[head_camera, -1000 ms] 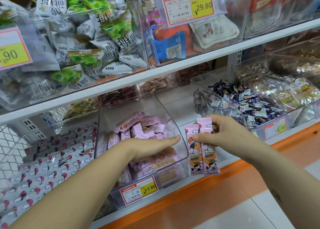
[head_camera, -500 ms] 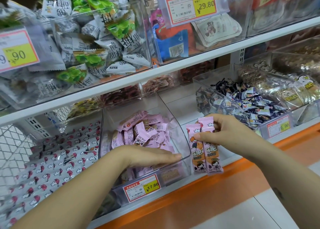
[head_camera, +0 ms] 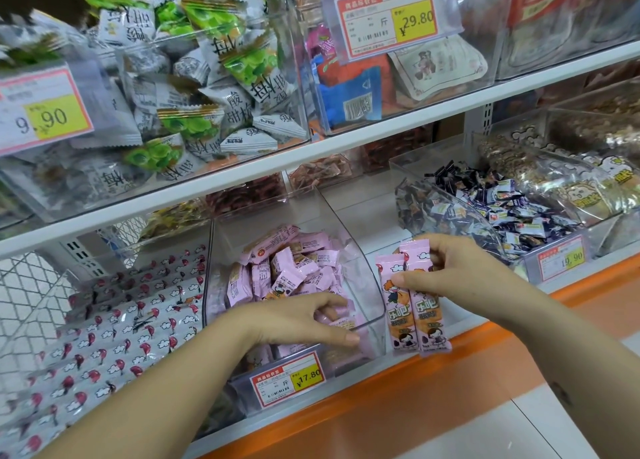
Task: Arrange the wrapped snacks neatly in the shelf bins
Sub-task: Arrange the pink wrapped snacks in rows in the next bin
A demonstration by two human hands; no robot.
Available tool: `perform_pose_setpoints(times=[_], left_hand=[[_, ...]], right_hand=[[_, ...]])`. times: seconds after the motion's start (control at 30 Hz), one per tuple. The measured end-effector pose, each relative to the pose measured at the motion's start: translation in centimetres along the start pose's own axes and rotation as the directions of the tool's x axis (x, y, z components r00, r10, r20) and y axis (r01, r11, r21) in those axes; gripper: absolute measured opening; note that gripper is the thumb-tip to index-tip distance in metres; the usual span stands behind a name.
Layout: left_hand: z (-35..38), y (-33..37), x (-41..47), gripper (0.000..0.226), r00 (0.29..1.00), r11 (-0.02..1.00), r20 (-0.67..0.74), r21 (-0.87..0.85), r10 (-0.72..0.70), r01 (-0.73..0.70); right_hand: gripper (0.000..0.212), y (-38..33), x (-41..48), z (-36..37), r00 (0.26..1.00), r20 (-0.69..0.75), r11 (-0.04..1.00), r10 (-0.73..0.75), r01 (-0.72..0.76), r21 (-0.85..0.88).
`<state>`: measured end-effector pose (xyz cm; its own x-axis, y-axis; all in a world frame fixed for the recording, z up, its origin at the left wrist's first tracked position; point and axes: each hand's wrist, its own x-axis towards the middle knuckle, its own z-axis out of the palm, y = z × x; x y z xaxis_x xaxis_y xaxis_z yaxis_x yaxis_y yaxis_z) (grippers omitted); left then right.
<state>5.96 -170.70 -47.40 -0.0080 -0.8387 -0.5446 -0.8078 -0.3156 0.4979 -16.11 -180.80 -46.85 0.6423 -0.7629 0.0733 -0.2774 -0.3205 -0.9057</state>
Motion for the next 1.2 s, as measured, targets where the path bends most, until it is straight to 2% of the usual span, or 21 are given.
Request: perform_pose_setpoints(times=[0.1,0.2,0.4,0.5,0.63,0.73,0.83,0.9,1.07,1.13,1.2], left_hand=[[-0.1,0.6,0.0,0.089,0.999,0.996,0.035,0.085,-0.001,-0.002],[-0.1,1.2,0.2,0.091,0.997,0.998,0.07,0.059,-0.013,0.009],[-0.6,0.4,0.6,0.042,1.0,1.0,0.007,0.025,0.011,-0.011],[-0.3,-0.8,0.8,0.037,0.999,0.999,-0.011,-0.021,0.032,-0.033],[-0.2,-1.1,1.0,0.034,0.996,0.963,-0.08,0.269,0.046,-0.023],[-0.7,-0.5,1.2,0.028,0.998,0.937,-0.058,0.346,-0.038,0.056],[-0.9,-0.5,1.2,0.05,0.994,0.935,-0.018,0.339,-0.108,0.108],[-0.9,-0.6,1.1,0.058,0.994,0.944,0.009,0.317,-0.106,0.098],[-1.1,-0.8,0.1,0.034,0.998,0.998,0.012,0.035,-0.057,0.057],[-1.1,-1.2,-0.1,0.031,1.0,0.999,0.003,0.039,-0.024,0.024],[-0.7,-1.7,-0.1,0.038,1.0,0.99,-0.008,0.138,0.009,-0.007]], right_hand=[[0.04,0.2,0.2,0.0,1.0,0.015,1.0,0.004,-0.005,0.023],[0.047,0.2,0.3,0.0,1.0,0.005,0.999,0.006,-0.006,0.033],[0.019,-0.6,-0.2,-0.1,0.999,0.008,0.999,-0.033,0.032,0.043],[0.019,-1.0,-0.3,-0.1,0.999,0.012,0.997,-0.047,0.047,0.055],[0.018,-0.8,-0.3,-0.1,0.999,0.019,0.997,-0.047,0.045,0.069],[0.02,-0.5,-0.3,-0.2,0.999,0.027,0.997,-0.047,0.045,0.067],[0.025,-0.4,-0.2,-0.2,0.999,0.021,0.997,-0.035,0.033,0.075],[0.029,-0.3,-0.1,-0.2,0.999,0.016,0.998,-0.035,0.034,0.056],[0.02,-0.5,0.0,-0.2,0.998,0.038,0.995,-0.05,0.047,0.083],[0.02,-0.6,-0.1,-0.2,0.997,0.035,0.995,-0.062,0.059,0.08],[0.018,-0.7,-0.2,-0.2,0.997,0.029,0.994,-0.078,0.075,0.081]])
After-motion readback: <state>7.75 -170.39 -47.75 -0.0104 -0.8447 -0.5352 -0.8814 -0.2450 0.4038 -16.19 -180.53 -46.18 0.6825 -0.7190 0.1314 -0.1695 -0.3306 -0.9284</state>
